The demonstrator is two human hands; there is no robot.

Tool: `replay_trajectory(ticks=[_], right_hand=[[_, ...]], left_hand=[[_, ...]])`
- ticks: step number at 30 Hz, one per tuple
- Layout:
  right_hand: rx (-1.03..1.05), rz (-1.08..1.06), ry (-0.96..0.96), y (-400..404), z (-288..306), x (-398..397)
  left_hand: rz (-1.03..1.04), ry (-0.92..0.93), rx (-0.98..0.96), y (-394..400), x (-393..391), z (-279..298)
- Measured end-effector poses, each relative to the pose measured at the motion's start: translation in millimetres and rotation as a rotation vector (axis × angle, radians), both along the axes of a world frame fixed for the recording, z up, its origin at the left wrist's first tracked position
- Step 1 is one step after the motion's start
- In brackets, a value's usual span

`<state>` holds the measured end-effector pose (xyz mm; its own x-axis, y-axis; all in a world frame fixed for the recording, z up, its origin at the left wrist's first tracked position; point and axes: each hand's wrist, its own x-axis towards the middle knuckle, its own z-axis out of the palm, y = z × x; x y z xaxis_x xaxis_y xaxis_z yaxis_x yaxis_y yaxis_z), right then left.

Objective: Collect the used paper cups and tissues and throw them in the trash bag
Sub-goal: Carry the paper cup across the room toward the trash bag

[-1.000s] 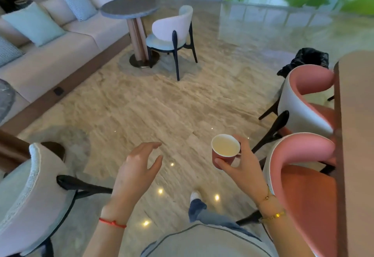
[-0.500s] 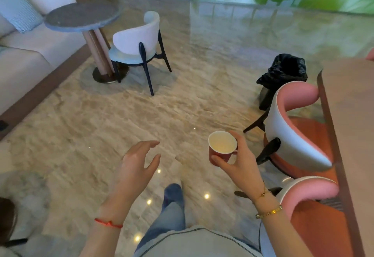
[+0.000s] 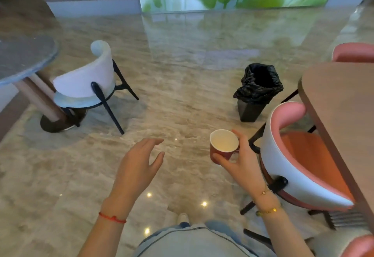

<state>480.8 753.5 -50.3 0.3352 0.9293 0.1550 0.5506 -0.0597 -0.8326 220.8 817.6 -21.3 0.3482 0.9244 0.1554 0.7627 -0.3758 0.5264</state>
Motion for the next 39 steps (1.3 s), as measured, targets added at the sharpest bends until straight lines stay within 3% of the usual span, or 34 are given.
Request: replay_trajectory(ticks=[13,28,39], right_hand=[[-0.047,-0.255,0.056,178,-26,103],[-0.016,-0.392,-0.070,410,-4,319],[-0.133,-0.537,-0.043,554,-37,462]], left_hand=[[-0.253,0.033,-0.056,247,119,-14],[-0.344,-0.020,-0.070,499,345,-9],[-0.478,0.000,-0.094,659,494,-30]])
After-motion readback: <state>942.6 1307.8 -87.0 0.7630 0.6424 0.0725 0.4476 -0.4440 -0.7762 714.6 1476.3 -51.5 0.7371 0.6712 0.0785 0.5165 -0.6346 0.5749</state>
